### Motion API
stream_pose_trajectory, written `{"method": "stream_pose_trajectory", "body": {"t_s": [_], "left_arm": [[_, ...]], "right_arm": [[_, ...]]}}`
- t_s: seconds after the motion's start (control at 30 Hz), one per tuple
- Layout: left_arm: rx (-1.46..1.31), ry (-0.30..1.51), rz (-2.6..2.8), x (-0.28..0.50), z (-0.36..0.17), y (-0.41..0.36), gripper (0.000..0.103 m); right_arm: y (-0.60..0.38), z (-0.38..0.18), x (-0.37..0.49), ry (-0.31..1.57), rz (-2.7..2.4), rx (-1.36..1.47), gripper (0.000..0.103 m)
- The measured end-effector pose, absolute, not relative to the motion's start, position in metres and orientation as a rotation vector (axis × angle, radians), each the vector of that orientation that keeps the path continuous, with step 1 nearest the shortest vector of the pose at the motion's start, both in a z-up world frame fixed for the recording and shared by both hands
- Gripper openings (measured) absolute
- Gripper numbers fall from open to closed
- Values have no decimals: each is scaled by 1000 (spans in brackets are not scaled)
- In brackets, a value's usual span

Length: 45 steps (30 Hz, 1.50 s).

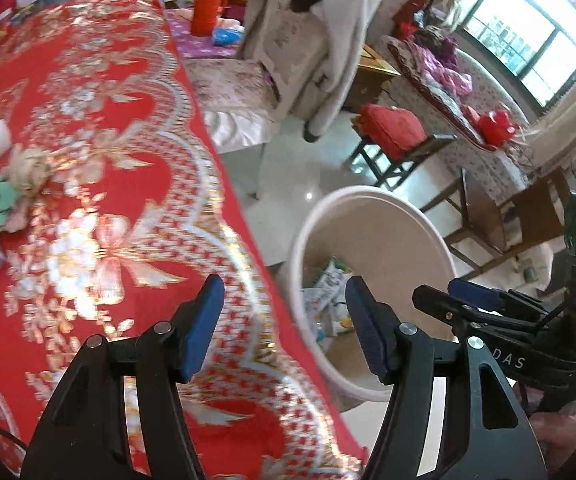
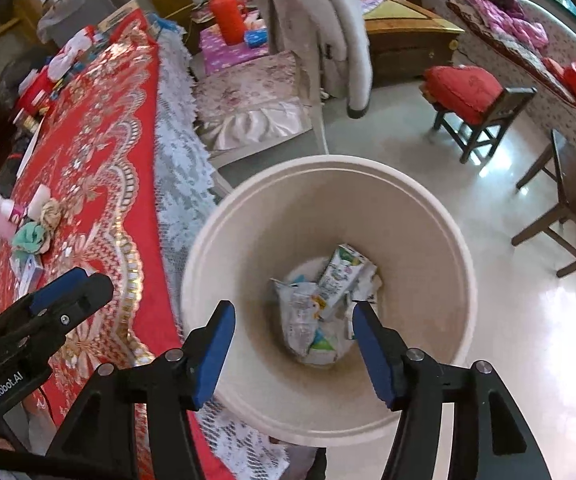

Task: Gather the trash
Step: 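Move both open tools back over the table toward the white medicine box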

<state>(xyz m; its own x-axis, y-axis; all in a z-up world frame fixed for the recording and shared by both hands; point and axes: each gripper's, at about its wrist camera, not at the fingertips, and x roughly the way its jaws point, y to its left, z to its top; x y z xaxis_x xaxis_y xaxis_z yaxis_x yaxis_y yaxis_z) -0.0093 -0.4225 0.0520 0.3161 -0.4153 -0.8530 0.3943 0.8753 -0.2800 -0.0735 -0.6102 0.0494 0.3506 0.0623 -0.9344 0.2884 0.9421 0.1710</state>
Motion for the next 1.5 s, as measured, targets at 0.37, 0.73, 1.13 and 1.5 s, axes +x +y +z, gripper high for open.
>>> {"method": "stream_pose_trajectory", "body": {"t_s": [0.37,0.73,1.13,1.5], "left_arm": [[-67,1118,-423,6,56,-352,62],[-127,1116,-285,19,54,-251,62],[-191,1107,-116,40,44,-134,62],[-251,1191,-229,62,15,-119,62]], "right_arm": [[-552,54,-39,1208,-46,271,60],[-475,49,-2,1227,82,210,60],[-405,42,29,1245,168,168,60],[-390,41,37,1253,154,159,61]]}}
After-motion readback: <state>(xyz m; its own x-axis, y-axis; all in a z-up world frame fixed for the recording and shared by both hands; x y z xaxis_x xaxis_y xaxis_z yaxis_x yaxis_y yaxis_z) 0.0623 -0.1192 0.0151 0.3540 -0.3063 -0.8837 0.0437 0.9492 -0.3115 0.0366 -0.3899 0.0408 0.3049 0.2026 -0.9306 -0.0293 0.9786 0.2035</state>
